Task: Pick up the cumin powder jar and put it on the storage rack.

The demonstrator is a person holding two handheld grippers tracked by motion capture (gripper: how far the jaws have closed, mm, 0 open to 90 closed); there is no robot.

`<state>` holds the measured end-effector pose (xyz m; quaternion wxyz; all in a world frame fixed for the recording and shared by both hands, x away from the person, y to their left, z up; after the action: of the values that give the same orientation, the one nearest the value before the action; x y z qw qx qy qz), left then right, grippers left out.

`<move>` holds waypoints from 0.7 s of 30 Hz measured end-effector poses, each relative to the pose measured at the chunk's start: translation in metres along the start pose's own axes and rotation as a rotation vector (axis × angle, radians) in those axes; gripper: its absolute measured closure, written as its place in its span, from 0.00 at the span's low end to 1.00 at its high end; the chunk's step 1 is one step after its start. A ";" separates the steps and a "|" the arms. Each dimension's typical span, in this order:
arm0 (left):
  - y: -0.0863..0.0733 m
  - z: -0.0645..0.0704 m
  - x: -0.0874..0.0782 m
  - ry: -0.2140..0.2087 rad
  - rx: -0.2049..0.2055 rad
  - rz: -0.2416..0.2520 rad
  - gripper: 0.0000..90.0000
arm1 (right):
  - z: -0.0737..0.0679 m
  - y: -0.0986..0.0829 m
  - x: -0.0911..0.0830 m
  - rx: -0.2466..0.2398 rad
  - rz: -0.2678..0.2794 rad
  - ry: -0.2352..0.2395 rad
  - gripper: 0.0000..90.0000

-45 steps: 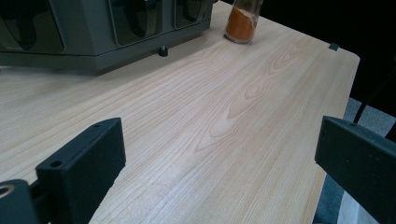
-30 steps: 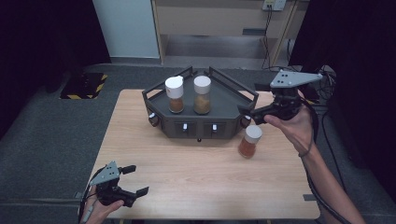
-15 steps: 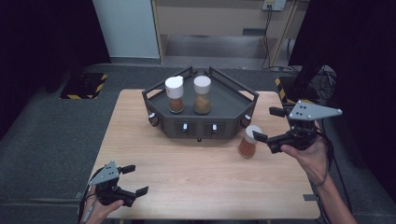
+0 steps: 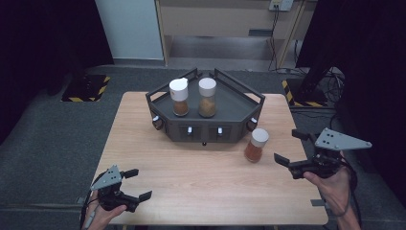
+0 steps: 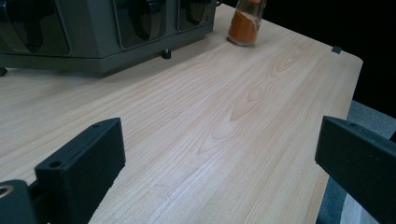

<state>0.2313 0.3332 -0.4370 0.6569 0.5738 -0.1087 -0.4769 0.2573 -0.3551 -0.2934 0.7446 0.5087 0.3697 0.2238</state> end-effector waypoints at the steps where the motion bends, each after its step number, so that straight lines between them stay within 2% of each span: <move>1: 0.000 0.000 0.000 0.001 0.000 0.000 0.00 | 0.000 -0.003 -0.002 0.006 0.001 -0.001 0.04; 8: 0.000 0.000 -0.001 0.003 0.000 0.006 0.00 | -0.007 -0.023 -0.012 0.038 -0.001 -0.019 0.04; 21: -0.001 0.001 -0.003 0.002 0.009 0.018 0.00 | -0.022 -0.056 -0.013 0.095 -0.015 -0.020 0.04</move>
<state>0.2291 0.3346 -0.4363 0.6585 0.5762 -0.1153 -0.4702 0.2294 -0.3726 -0.3456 0.7248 0.5431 0.3763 0.1952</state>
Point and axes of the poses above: each handheld gripper's, and its own axes: x roughly forward along the jaws, y roughly out of its top, z roughly to its right, the point moved 5 cm from there along x, roughly forward along the jaws, and after that the axes turned 10 degrees about -x, right-handed, at the moved point
